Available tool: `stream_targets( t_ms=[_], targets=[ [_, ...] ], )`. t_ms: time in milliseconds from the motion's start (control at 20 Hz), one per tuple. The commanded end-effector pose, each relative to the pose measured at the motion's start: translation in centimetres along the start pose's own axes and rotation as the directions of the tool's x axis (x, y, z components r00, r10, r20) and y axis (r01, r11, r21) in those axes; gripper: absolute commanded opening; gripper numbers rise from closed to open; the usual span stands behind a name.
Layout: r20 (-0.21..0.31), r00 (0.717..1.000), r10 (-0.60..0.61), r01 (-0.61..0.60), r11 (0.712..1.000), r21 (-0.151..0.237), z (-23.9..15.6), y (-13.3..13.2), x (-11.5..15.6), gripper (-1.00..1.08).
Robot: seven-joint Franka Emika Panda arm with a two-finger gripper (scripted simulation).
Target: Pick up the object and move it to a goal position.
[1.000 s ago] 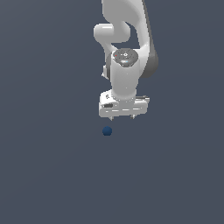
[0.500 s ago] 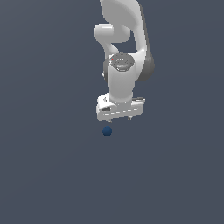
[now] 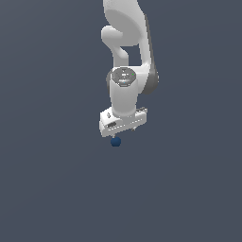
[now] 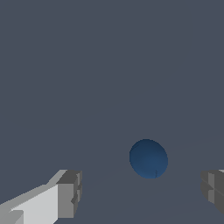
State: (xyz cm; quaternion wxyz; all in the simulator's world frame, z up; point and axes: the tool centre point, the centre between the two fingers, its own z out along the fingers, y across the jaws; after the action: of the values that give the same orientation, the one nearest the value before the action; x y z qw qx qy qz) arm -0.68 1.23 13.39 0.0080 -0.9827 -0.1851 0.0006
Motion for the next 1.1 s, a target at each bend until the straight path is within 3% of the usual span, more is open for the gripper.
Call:
stream_targets(
  t_ms=[0,550,1050],
  targets=[
    [0.001,0.998,-0.063,0.063,0.998,-0.004,0.9,0.6,-0.4,1.00],
    [0.006,0.955,-0.297,0.297,0.955,-0.013,4.0,2.7,-1.8,1.00],
    [0.008,0.924,-0.382,0.382,0.924,-0.014,5.2,3.4,-2.4,1.00]
  ],
)
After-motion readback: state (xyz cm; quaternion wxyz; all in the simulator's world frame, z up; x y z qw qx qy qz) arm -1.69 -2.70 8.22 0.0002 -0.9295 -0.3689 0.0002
